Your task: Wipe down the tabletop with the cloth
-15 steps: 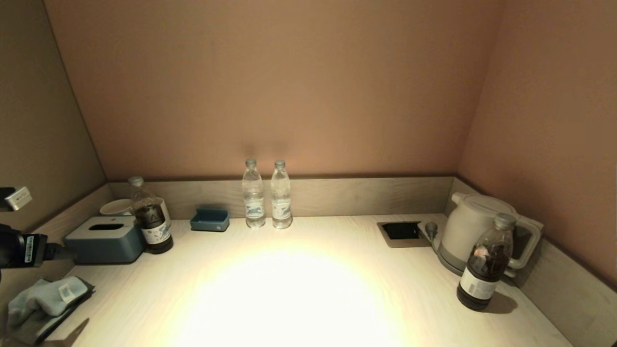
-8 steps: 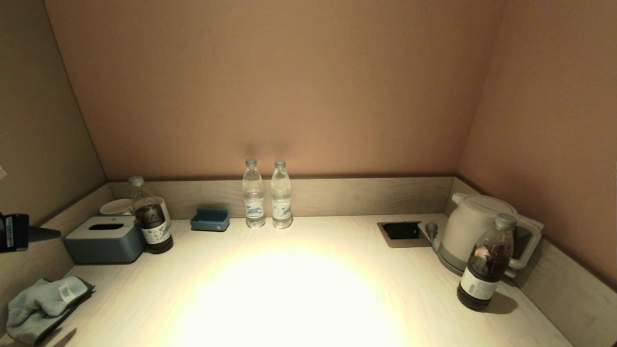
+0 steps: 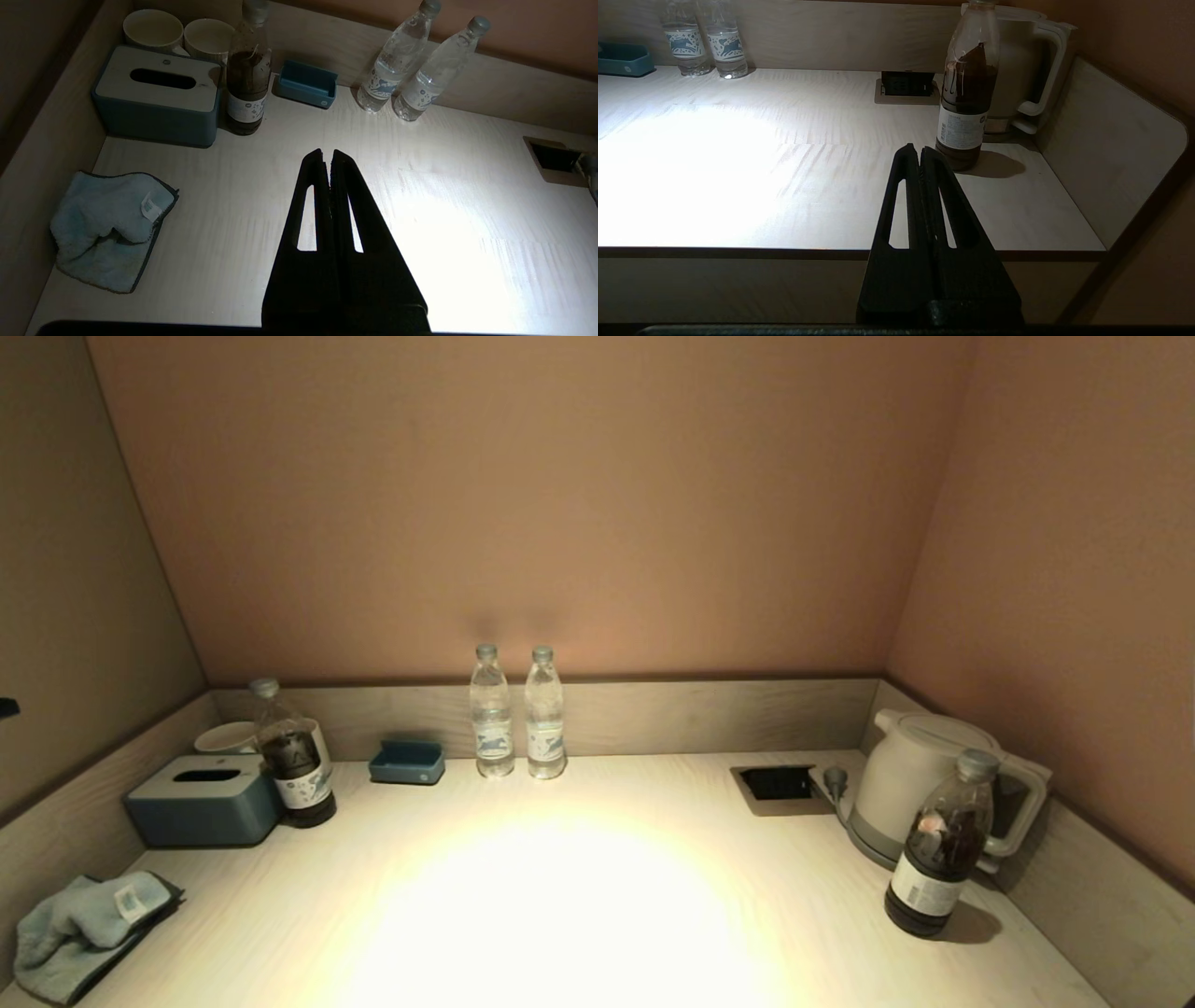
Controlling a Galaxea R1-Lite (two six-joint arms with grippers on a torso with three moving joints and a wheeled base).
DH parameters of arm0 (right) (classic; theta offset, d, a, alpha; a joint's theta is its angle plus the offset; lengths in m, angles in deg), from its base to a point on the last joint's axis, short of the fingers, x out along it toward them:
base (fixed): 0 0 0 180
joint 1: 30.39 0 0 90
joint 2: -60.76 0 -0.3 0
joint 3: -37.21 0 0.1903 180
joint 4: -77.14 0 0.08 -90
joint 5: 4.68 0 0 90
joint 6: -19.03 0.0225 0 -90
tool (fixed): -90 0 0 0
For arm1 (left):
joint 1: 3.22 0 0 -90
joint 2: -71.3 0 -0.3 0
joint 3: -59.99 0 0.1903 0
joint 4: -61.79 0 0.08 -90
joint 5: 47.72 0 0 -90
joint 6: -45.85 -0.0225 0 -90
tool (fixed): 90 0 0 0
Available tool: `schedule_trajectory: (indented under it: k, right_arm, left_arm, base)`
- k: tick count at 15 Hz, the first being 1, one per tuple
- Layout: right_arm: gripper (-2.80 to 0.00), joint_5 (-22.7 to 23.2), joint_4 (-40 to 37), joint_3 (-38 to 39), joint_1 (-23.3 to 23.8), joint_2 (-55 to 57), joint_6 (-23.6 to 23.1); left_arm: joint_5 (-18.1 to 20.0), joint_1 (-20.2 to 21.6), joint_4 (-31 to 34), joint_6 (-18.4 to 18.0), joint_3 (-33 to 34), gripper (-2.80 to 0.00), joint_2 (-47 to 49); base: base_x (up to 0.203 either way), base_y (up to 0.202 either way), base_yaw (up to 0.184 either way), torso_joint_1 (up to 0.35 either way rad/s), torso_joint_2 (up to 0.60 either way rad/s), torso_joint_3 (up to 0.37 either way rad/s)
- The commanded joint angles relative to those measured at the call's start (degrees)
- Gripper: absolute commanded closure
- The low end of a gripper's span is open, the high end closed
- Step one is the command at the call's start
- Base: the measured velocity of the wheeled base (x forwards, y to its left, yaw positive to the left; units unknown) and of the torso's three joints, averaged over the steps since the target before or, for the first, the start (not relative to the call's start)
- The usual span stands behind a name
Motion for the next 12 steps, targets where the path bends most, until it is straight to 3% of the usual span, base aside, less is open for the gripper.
schedule_trajectory:
  k: [1,12]
  right_arm:
    - [0.00,0.04,0.00,0.05,-0.02,0.00,-0.03]
    - [0.00,0.04,0.00,0.03,-0.02,0.00,-0.03]
  left_arm:
    - [-0.25,0.05,0.04,0.82,-0.07,0.00,-5.37]
    - [-19.33,0.26,1.11,3.35,4.46,0.00,-29.01]
  base:
    - [0.000,0.000,0.000,0.000,0.00,0.000]
    - [0.000,0.000,0.000,0.000,0.00,0.000]
